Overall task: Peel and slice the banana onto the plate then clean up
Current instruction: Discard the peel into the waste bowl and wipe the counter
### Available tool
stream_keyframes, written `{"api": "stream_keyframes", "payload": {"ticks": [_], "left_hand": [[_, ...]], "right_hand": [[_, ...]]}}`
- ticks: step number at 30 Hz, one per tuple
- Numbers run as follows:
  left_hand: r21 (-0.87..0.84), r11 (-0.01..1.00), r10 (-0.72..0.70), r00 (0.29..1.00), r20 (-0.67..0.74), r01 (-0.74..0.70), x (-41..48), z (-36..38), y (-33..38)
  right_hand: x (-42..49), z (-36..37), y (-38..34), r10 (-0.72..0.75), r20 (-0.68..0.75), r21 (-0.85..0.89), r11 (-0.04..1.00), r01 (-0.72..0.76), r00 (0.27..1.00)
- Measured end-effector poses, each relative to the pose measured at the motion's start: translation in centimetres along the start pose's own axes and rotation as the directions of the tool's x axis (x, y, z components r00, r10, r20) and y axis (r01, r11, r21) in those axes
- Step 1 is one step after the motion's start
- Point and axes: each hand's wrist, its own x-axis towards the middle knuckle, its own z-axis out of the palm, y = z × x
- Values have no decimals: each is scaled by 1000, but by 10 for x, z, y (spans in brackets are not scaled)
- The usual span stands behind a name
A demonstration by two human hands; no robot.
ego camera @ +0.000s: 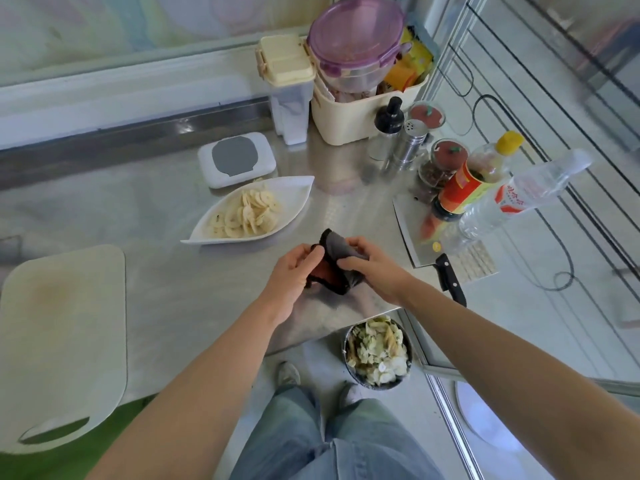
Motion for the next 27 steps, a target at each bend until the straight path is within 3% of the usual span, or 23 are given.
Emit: {"api": "stream_keyframes", "payload": {"ticks": [4,6,11,14,19,21,25,27], "left_hand": [[-74,997,-27,995,-96,20,-7,11,-4],[-97,988,-125,991,-52,120,-14,21,-5],[-87,924,-367,927,74,373,-32,53,-6],[-18,959,-283,959,26,284,-38,64,-13],[-196,947,-255,966,33,256,-47,73,-9],[-148,966,-213,977,27,214,-46,76,-11],[-57,986,-159,985,-73,155,-49,85,-14],[-61,991,-128,987,-95,122,-51,83,-15]], "right_hand": [[-20,-9,4,97,-218,354,935,-14,971],[-33,-20,11,137,-204,466,885,-27,969],[-61,-32,29,114,-85,399,914,-71,990],[-72,-35,32,31,-62,309,951,-11,998],[-92,-39,34,-73,31,70,995,71,997],[-98,-37,34,-90,66,29,996,89,994],[-96,-31,41,-135,-27,-192,973,127,991],[-94,-31,41,-109,-162,-78,992,97,981]]}}
